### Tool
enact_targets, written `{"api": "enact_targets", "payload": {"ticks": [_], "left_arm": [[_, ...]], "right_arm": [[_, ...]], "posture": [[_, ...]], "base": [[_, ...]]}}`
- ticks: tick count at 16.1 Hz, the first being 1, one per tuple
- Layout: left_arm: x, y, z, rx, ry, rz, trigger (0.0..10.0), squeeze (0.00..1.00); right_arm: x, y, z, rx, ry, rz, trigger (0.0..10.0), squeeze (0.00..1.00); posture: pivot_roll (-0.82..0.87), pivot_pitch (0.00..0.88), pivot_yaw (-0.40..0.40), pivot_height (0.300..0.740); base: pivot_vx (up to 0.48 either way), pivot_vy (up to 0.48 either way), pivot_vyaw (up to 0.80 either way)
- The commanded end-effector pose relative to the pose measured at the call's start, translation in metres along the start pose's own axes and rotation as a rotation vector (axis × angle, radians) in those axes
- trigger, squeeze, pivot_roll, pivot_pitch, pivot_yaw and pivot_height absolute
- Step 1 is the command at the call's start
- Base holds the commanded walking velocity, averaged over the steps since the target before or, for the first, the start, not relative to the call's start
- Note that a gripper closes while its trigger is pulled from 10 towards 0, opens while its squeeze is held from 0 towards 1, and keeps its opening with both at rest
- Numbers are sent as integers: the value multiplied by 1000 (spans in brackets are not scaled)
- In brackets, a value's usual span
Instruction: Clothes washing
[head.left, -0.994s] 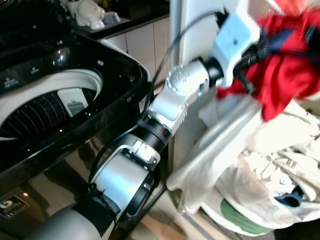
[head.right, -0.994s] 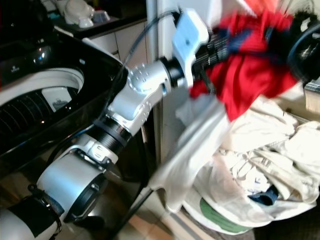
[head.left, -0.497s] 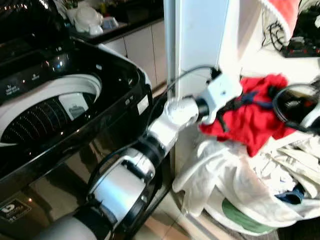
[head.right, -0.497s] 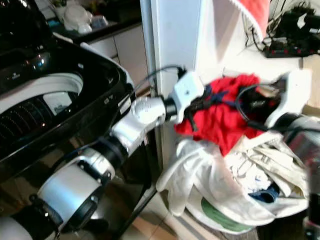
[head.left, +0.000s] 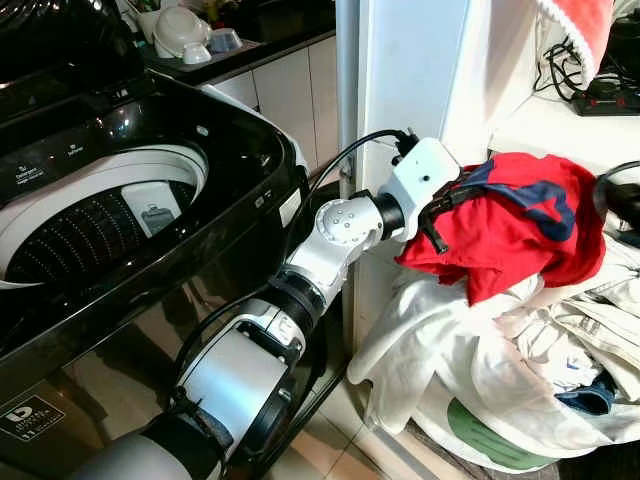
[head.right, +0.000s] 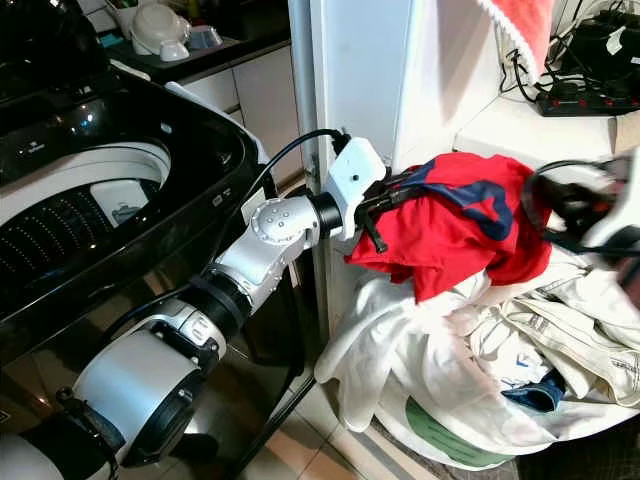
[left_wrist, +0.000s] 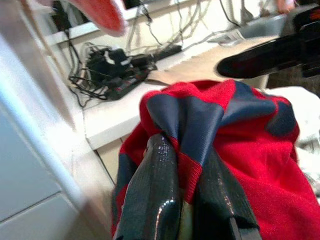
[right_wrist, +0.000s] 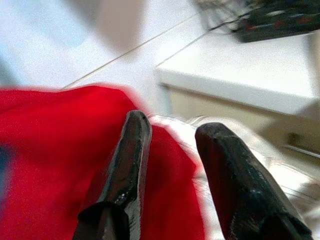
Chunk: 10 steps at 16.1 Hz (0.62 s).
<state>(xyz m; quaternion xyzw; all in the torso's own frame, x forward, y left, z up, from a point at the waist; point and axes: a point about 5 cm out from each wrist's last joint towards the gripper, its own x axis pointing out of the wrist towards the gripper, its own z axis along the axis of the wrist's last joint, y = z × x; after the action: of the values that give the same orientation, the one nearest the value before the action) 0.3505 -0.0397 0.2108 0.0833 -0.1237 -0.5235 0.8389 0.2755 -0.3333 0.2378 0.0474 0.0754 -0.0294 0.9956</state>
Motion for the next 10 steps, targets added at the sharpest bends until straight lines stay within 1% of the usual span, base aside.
{"api": "enact_targets", "payload": {"ticks": [1, 2, 3, 4, 5, 6, 7, 8, 9, 10], "left_arm": [[12, -8, 16, -36, -97, 1, 0, 0], [11, -2, 23, -41, -124, 15, 0, 0], [10, 0, 27, -43, -145, 15, 0, 0], [8, 7, 41, -36, -211, 18, 0, 0], [7, 9, 45, -33, -229, 21, 0, 0], [4, 17, 62, -21, -297, 37, 0, 0], [1, 26, 81, -23, -372, 61, 0, 0], [-4, 39, 110, -24, -473, 87, 0, 0], [-12, 48, 135, -23, -558, 95, 0, 0], [-19, 55, 154, -21, -623, 102, 0, 0]], "right_arm": [[-11, -8, 23, 8, -66, -9, 10000, 0], [-21, -7, 36, 2, -96, 77, 10000, 0], [-27, -4, 41, -21, -105, 132, 10000, 0], [-39, 1, 55, -54, -159, 215, 10000, 0], [-41, 1, 59, -46, -180, 218, 10000, 0], [-42, -1, 68, -1, -234, 208, 10000, 0], [-42, 1, 72, 30, -266, 214, 10000, 0], [-40, 6, 72, 36, -269, 240, 10000, 0], [-38, 11, 69, 21, -251, 264, 10000, 0], [-35, 13, 64, 10, -230, 275, 10000, 0]], "posture": [[-104, 0, 61, 740], [-103, 0, 60, 740], [-102, 0, 58, 740], [-100, 0, 56, 740], [-100, 0, 56, 740], [-105, 0, 59, 740], [-105, 0, 58, 740], [-96, 0, 49, 740], [-90, 0, 43, 740], [-86, 0, 40, 740]], "base": [[0, 0, 0], [0, 0, 0], [0, 0, 0], [0, 0, 0], [0, 0, 0], [0, 0, 0], [0, 0, 0], [0, 0, 0], [0, 0, 0], [0, 0, 0]]}}
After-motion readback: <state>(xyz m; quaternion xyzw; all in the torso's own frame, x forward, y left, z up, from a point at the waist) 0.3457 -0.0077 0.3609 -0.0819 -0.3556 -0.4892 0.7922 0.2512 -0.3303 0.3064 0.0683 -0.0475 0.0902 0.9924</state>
